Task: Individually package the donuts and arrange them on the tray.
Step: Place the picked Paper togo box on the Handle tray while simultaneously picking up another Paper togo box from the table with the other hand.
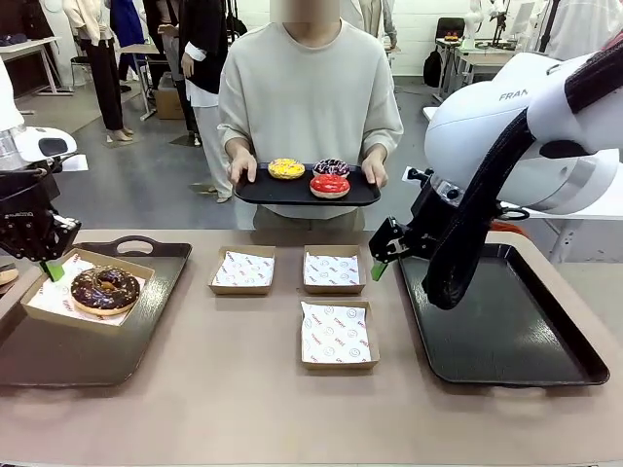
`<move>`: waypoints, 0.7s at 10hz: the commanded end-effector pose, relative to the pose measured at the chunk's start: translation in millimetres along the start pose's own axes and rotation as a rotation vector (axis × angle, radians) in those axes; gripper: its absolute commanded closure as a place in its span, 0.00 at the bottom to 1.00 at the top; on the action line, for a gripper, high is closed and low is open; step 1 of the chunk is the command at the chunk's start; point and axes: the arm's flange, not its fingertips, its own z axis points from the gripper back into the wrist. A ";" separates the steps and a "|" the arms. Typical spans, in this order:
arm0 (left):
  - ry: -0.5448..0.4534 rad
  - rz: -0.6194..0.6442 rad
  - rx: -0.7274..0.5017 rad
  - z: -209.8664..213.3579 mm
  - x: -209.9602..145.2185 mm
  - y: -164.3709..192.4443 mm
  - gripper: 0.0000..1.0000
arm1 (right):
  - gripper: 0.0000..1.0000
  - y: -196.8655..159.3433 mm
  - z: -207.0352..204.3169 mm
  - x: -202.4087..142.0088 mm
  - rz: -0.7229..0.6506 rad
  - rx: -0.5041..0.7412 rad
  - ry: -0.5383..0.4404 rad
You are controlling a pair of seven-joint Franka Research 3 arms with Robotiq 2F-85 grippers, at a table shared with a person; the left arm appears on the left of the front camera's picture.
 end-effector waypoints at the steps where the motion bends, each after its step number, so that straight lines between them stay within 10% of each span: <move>1: -0.002 0.003 -0.013 5.2 -4.2 -1.7 0.99 | 0.00 0.1 1.2 -1.1 0.003 -0.012 -0.002; 7: -0.041 0.026 0.009 -6.3 -5.4 1.5 0.99 | 0.00 12.7 -9.9 -3.8 0.021 -0.097 -0.029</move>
